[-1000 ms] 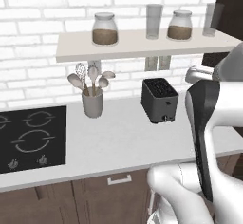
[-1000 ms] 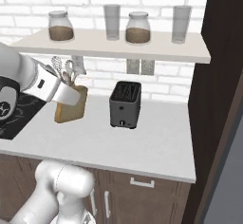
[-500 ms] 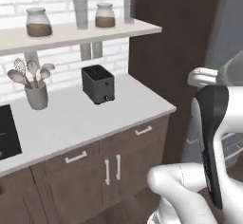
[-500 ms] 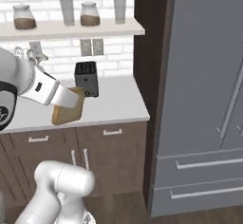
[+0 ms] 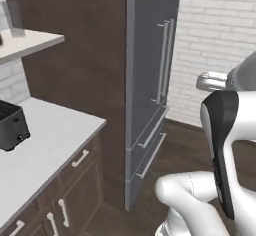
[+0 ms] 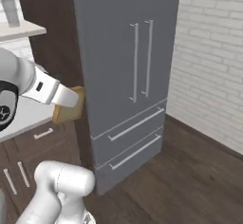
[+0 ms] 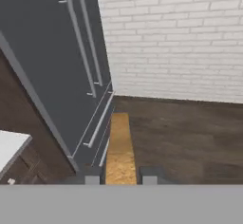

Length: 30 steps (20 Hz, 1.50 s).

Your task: Start the toaster. Once the lever pops up, take the bread to the plate on the dining counter.

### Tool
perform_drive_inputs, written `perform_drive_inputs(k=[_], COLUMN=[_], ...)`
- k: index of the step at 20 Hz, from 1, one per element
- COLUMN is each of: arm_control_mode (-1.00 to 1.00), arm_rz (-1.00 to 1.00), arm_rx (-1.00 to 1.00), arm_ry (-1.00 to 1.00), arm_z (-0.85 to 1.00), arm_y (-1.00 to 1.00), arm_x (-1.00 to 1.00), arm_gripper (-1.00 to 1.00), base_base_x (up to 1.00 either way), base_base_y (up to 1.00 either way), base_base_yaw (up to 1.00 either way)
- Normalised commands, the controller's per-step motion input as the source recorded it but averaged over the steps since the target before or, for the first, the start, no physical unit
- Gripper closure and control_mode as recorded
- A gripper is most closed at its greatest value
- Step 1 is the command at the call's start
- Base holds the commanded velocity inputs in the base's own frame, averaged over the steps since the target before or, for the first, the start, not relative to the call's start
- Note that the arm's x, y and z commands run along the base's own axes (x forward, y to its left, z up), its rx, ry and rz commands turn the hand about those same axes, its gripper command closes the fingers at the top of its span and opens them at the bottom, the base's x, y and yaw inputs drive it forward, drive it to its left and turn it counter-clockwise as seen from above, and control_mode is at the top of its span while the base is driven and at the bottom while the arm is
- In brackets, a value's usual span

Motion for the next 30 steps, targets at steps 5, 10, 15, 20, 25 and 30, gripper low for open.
perform_drive_inputs(k=[5, 10, 15, 20, 25, 30], arm_control_mode=[1.00, 1.00, 1.00, 1.00, 1.00, 1.00], arm_rz=[0.00, 0.00, 0.00, 0.00, 0.00, 0.00], arm_rx=[0.00, 0.00, 0.00, 0.00, 0.00, 0.00], arm_ry=[0.00, 0.00, 0.00, 0.00, 0.00, 0.00], arm_z=[0.00, 0.00, 0.00, 0.00, 0.00, 0.00], arm_y=[0.00, 0.00, 0.00, 0.00, 0.00, 0.00], arm_x=[0.00, 0.00, 0.00, 0.00, 0.00, 0.00], arm_gripper=[1.00, 1.00, 1.00, 1.00, 1.00, 1.00], base_base_x=[0.42, 0.97, 0.99, 0.63, 0.58, 0.58], base_base_y=[-0.52, -0.46, -0.50, -0.52, -0.51, -0.51], base_base_yaw=[-0.60, -0.39, -0.37, -0.53, -0.56, -0.55])
